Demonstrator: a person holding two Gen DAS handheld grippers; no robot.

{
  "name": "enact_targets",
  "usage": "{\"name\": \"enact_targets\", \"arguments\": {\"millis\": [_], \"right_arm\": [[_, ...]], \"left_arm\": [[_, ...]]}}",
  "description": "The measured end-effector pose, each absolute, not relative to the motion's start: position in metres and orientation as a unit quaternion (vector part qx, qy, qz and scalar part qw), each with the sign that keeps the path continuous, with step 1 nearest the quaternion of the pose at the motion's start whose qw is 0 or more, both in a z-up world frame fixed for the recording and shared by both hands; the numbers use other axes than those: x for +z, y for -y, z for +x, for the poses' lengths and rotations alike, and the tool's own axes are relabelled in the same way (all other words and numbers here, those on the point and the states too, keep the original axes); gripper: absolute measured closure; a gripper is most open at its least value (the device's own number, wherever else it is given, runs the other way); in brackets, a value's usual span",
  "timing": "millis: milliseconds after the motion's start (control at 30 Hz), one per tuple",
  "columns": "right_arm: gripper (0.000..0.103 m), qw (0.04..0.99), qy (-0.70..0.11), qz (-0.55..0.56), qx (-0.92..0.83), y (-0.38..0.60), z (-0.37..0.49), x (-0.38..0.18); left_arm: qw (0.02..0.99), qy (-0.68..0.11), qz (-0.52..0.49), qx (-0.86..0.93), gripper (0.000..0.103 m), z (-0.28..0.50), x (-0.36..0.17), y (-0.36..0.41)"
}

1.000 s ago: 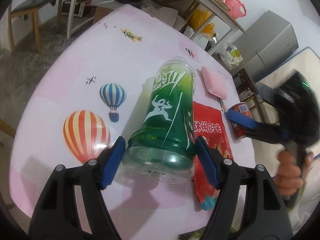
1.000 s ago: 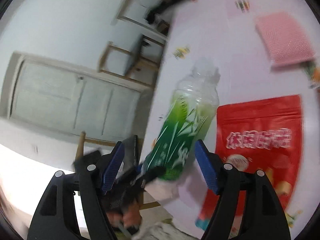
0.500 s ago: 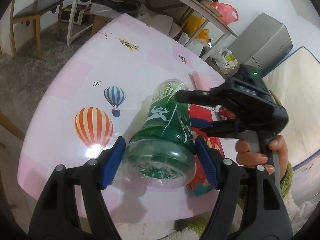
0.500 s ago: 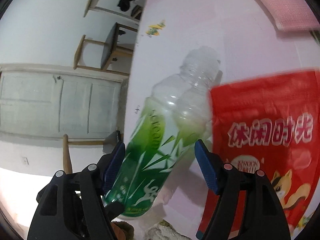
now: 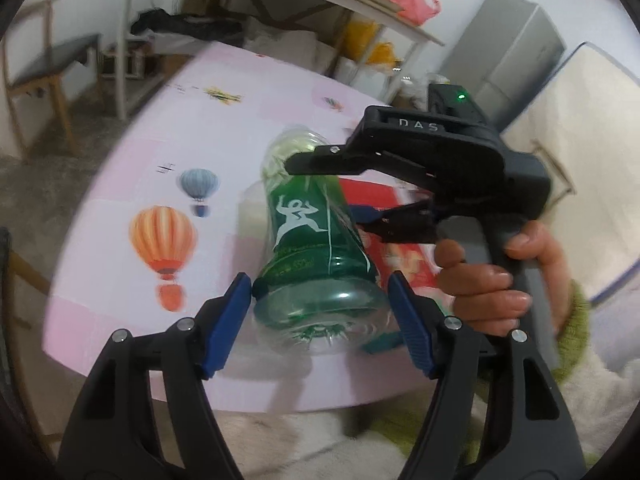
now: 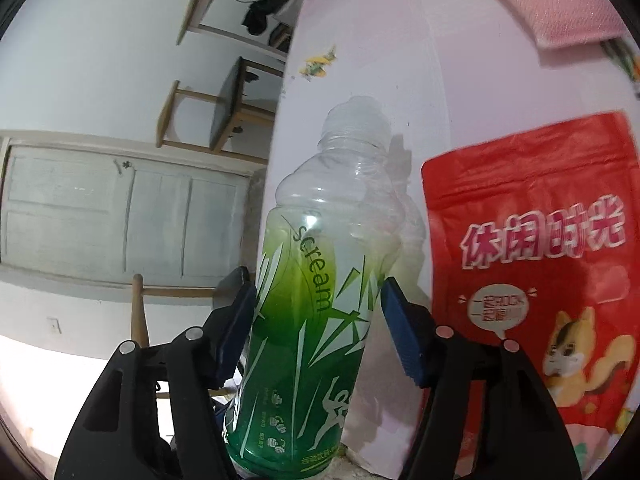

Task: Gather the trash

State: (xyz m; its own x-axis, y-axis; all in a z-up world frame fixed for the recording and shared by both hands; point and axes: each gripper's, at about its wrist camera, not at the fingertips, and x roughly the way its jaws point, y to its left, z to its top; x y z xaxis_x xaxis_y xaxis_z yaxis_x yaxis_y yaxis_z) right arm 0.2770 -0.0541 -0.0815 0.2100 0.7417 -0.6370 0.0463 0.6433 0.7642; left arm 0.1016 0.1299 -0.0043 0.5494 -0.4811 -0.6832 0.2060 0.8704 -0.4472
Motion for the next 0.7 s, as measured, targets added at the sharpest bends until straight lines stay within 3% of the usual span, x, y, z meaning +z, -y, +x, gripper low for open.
{"name": "enact_targets", "arguments": {"millis": [267, 433, 567, 700], "right_arm": [[0.044, 0.723, -0.536, 0.354, 0.254, 0.137, 0.234, -0.052], [0.044, 0.755, -0.516, 0.337, 0.222, 0.19, 0.186, -0.041], [0.044, 0.78, -0.519, 0.294, 0.19, 0.198, 0.162, -0.043], [0.044, 0.795, -0.531, 0.247, 0.159, 0.191, 0.151, -0.056]], "left_arm": [[0.822, -0.424, -0.236, -0.299, 0.031, 0.103, -0.005, -0.136], [0.796, -0.469, -0.244, -0.296, 0.032, 0.118, -0.034, -0.125], [0.776, -0.509, -0.233, -0.291, 0.035, 0.127, -0.06, -0.107], [0.763, -0.537, -0.234, -0.272, 0.045, 0.135, -0.078, -0.096]]}}
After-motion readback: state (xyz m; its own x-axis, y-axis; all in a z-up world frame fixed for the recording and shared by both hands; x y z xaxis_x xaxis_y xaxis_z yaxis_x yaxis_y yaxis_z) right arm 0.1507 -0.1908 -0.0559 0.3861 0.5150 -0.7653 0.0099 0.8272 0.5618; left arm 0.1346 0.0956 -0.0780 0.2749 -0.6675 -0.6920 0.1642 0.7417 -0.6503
